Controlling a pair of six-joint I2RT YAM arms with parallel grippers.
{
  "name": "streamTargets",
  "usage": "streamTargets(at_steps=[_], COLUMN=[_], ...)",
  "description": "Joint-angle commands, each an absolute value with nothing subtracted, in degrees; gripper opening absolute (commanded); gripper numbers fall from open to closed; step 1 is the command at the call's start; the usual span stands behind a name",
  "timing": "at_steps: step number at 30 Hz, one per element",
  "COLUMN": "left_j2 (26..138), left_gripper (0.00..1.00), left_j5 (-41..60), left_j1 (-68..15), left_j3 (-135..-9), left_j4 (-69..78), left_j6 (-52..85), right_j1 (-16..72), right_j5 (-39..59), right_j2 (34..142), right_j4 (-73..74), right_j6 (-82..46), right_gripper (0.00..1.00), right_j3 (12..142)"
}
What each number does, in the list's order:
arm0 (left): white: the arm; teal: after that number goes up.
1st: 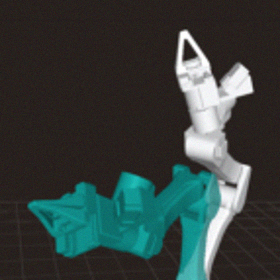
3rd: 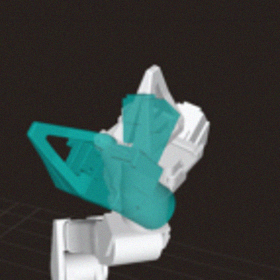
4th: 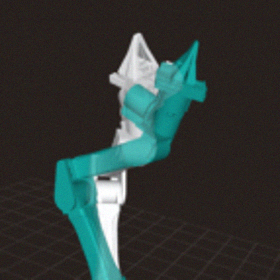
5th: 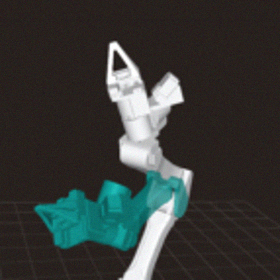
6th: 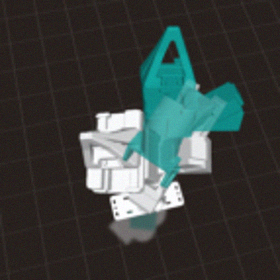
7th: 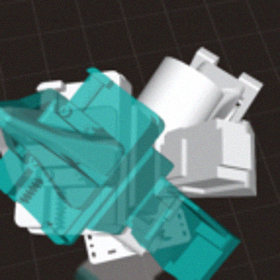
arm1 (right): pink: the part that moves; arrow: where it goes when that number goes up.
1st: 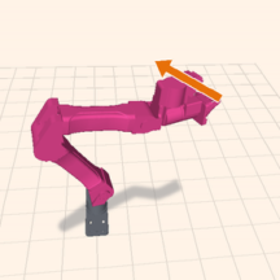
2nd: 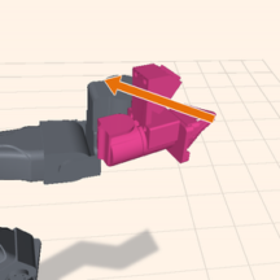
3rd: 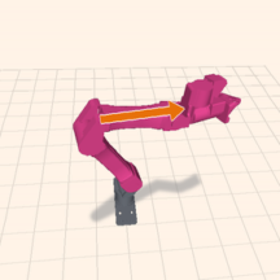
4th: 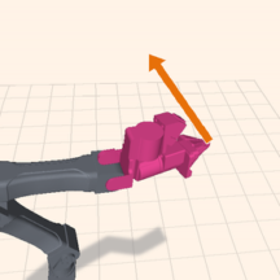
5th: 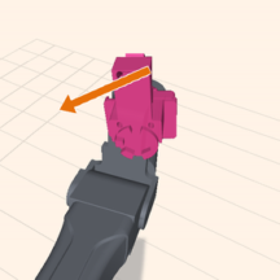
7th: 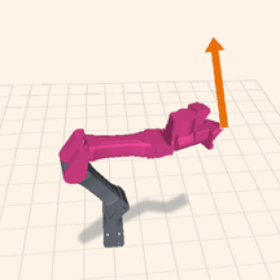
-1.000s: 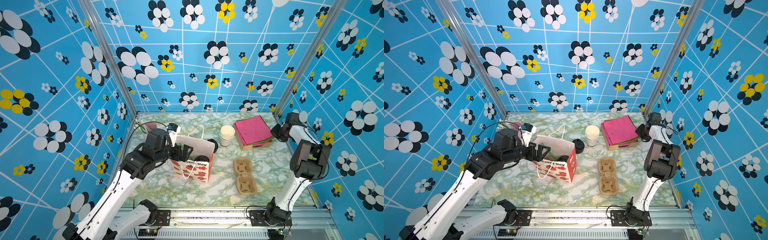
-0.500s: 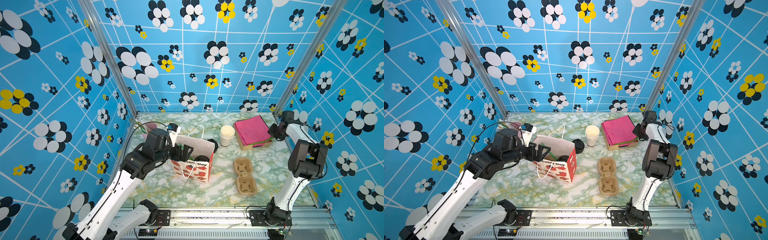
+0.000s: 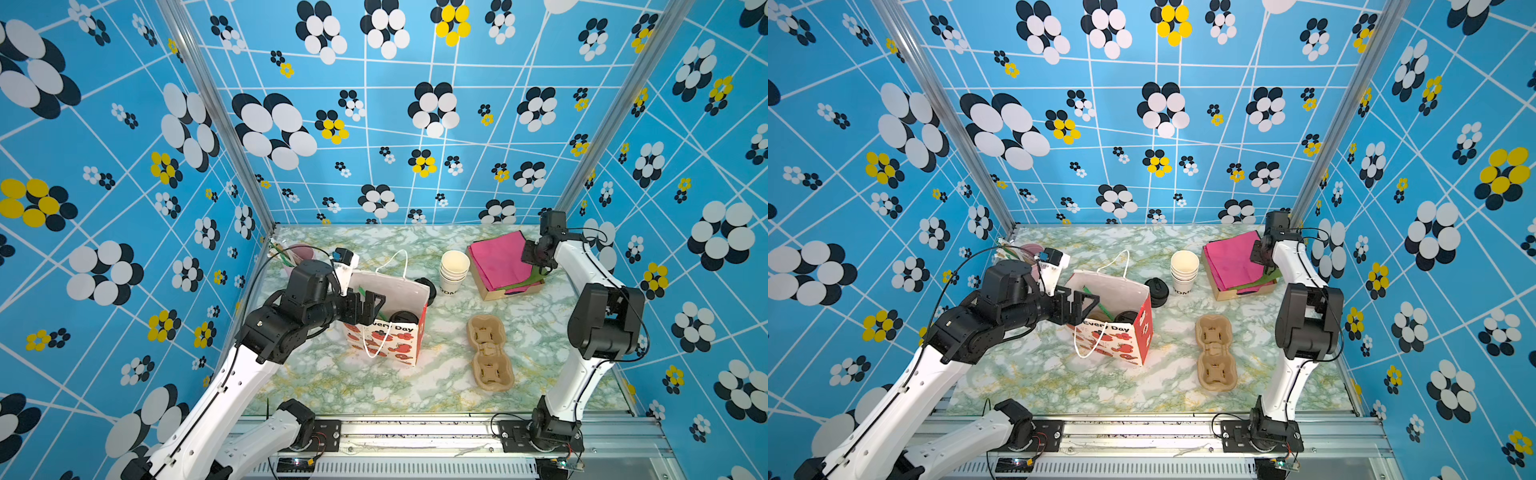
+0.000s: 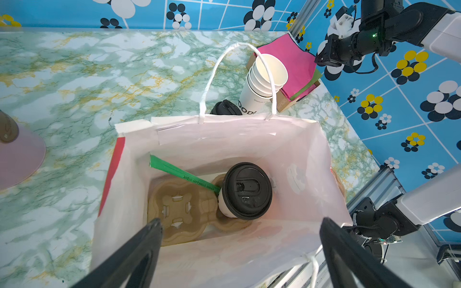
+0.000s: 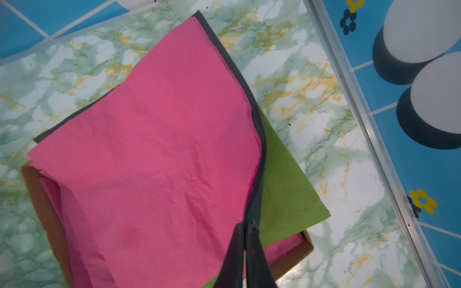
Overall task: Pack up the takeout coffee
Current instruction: 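Lift the gripped napkin edge upward off the box with the right gripper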
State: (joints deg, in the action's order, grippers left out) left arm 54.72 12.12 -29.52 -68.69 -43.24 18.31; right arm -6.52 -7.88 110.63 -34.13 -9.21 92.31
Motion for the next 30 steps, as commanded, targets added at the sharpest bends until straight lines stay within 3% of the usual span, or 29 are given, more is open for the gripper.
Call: streamTargets(at_steps=[1, 14, 22, 30], left_j2=[53.66, 52.30, 52.29, 51.87], left_gripper=[1.00, 1.00, 1.00, 1.00], left_j5=[12.58, 12.39, 12.60, 12.48], left_j1=[-28.92, -28.94, -28.87, -28.83], left_j3=[-67.98, -67.49, -66.85, -66.36], left_j4=[-42.80, -43.33, -42.80, -42.89], left_j6=[18.79, 19.21, 19.57, 19.48], right_j1=[-4.48, -2.46, -2.49, -5.88], right_j5=[-9.76, -23.30, -24.37, -19.34], right_j2=[108.81, 111.34, 113.06, 111.86], right_j4=[-35.67, -40.42, -40.82, -39.13], right_j6=[-5.46, -3.88, -4.44, -8.79], right_gripper=[0.08, 0.14, 0.17, 0.30], right_j3=[92.60, 94.75, 95.73, 92.77])
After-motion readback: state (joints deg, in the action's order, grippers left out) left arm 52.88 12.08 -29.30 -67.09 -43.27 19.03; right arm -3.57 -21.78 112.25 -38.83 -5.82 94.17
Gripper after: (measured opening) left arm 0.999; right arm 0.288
